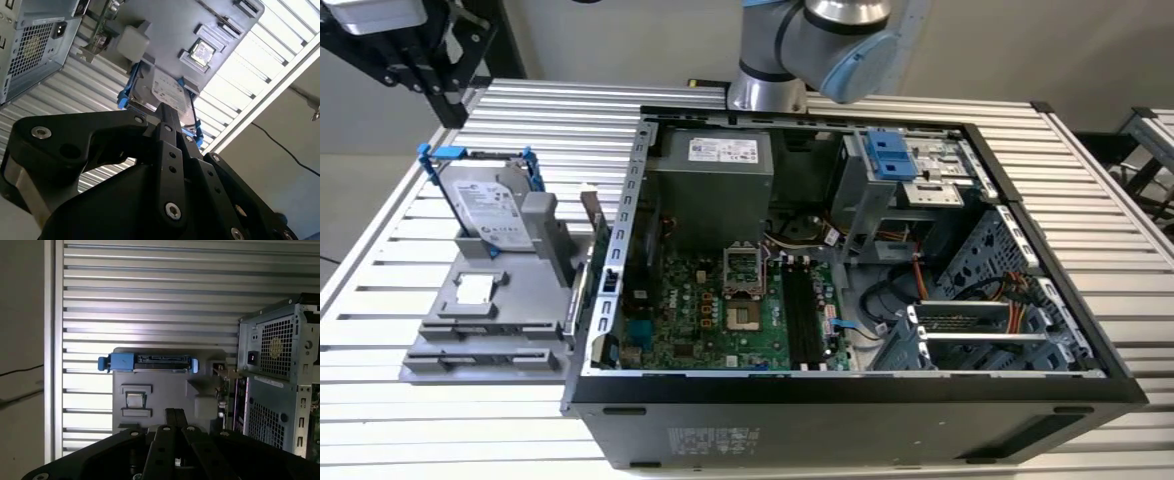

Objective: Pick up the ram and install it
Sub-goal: 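Reach for the ram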

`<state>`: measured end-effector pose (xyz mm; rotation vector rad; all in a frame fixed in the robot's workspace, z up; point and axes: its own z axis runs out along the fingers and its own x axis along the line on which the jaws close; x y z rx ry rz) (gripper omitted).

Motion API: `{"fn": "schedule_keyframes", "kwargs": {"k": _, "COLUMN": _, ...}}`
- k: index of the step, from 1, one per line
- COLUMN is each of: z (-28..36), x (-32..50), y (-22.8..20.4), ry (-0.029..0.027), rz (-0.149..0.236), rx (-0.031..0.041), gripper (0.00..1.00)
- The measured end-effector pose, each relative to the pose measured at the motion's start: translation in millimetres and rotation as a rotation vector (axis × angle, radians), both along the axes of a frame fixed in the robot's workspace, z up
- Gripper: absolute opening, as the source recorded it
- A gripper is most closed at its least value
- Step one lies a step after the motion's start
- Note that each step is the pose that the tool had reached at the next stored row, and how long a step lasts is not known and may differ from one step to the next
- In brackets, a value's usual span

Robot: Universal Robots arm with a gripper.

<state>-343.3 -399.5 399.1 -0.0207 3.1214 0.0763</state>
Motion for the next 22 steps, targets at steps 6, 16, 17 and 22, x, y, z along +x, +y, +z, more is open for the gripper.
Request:
{"fn": "schedule_keyframes", "kwargs": {"k": 6, "z": -0.1, "x": -5.2, "y": -0.1, "ry": 0.0000, "rz": -0.005, "rx": 0.0000, "gripper": 0.00}}
{"fn": "schedule_keyframes", "kwargs": {"k": 16, "z": -0.9, "x": -5.3, "y": -13.2, "ry": 0.0000, "rz": -0.032, "rx": 0.0000, "gripper": 0.00}}
{"fn": "schedule_keyframes", "kwargs": {"k": 17, "z": -1.1, "x": -5.4, "y": -15.5, "ry": 0.0000, "rz": -0.035, "rx": 0.0001, "gripper": 0.00}}
{"fn": "schedule_keyframes", "kwargs": {"k": 22, "z": -1.6, "x": -5.3, "y": -26.2, "ry": 0.0000, "rz": -0.047, "rx": 0.0001, "gripper": 0.00}}
